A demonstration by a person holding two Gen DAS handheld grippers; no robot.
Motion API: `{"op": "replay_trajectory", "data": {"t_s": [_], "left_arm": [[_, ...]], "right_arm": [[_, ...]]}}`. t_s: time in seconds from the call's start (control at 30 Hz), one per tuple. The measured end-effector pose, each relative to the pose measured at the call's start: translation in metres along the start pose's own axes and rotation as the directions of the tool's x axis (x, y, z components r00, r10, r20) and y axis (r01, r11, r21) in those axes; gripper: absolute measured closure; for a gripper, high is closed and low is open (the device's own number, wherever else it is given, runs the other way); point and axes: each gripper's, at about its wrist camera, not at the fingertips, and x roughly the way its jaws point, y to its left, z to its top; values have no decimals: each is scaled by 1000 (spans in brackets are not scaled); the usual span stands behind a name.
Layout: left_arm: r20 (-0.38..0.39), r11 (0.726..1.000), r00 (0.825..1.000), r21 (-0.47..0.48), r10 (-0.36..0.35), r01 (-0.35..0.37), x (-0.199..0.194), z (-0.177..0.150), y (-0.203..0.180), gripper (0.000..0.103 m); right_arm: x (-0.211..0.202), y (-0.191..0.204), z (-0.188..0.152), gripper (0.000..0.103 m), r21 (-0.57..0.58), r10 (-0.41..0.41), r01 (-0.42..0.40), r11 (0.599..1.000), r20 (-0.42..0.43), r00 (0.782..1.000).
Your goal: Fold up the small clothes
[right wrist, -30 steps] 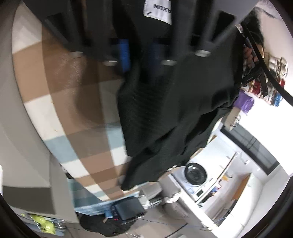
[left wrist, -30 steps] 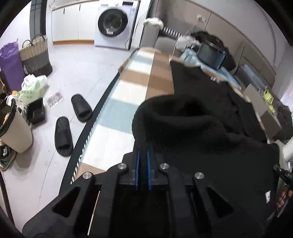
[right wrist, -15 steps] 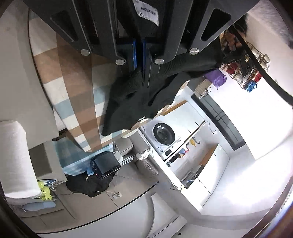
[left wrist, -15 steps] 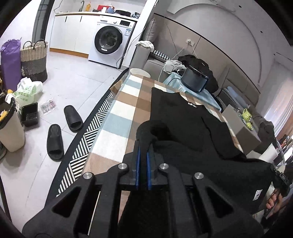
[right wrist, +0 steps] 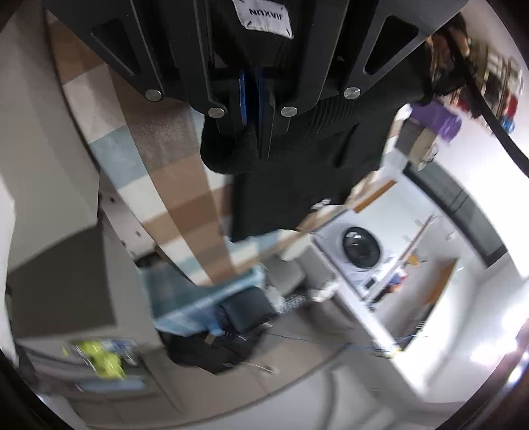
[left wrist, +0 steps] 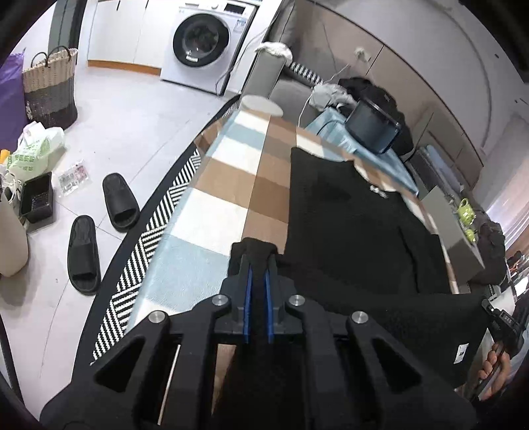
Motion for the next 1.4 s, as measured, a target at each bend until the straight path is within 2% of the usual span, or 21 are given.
{"op": "replay_trajectory", "data": {"t_s": [0.07,0.1,0.13,0.17,0.2,0.23,0.3,0.47,0.5,0.53,0.63,0.67,0.73,0.9,1.0,1.1,1.17,1.27,1.3,1.37,1.4], "left_arm": [[-33,1000,999,-14,27,-27,11,0,2,91],[-34,999,999,-16,36,-36,11,-2,3,79],[-28,998,998,-13,55,-56,10,-5,5,61],[-22,997,997,-12,75,-76,6,-9,6,51],[-20,997,997,-13,74,-74,5,-12,7,39],[-21,998,998,-15,54,-55,3,-16,8,38],[-51,1000,999,-5,18,-18,8,-23,5,38],[-105,1000,994,25,5,-2,35,-25,-17,40],[-100,999,995,34,13,-10,40,-25,-22,50],[-98,999,995,42,11,-7,42,-24,-26,68],[-109,998,994,53,20,-15,47,-25,-32,77],[-114,998,993,62,20,-13,48,-26,-34,78],[-113,996,993,93,27,-16,44,-31,-37,80],[-109,986,993,166,47,-28,24,-54,-43,80],[-111,986,993,164,40,-21,8,-68,-36,80],[-94,990,995,140,30,-16,-6,-73,-26,75],[-69,994,997,108,29,-21,-15,-72,-17,74],[-5,997,999,56,44,-44,-35,-69,-4,74],[10,998,999,46,39,-39,-42,-70,0,74],[29,999,999,27,32,-33,-57,-74,7,67],[28,999,999,23,30,-30,-63,-78,10,59]], "right_arm": [[16,-4,-1,93,7,-43,43,999,-40,998],[21,-8,-2,90,8,-65,66,998,-61,996],[22,-11,-4,79,7,-68,69,998,-70,995],[22,-15,-8,58,9,-66,67,998,-80,995],[20,-20,-11,48,15,-62,64,998,-87,994],[18,-24,-14,40,21,-54,56,998,-93,994],[18,-30,-20,40,17,-14,16,1000,-112,994],[44,-15,-25,40,-55,23,-34,998,-192,981],[50,-10,-26,40,-70,18,-32,997,-200,980],[56,-5,-27,41,-83,7,-24,996,-202,979],[62,8,-33,56,-128,-3,-22,992,-194,981],[63,11,-35,65,-147,-14,-15,989,-198,980],[64,12,-40,72,-154,-13,-21,988,-218,976],[54,9,-50,75,-145,-5,-32,989,-248,969],[41,4,-61,76,-132,7,-43,990,-263,965],[25,1,-72,75,-126,18,-55,990,-274,962],[18,0,-74,57,-143,-6,-32,989,-258,966],[6,-8,-68,54,-159,-75,41,986,-215,974],[-1,-12,-68,54,-149,-74,43,988,-209,975],[-13,-17,-67,52,-135,-52,25,990,-203,978],[-22,-20,-70,51,-133,-34,8,991,-199,979]]}}
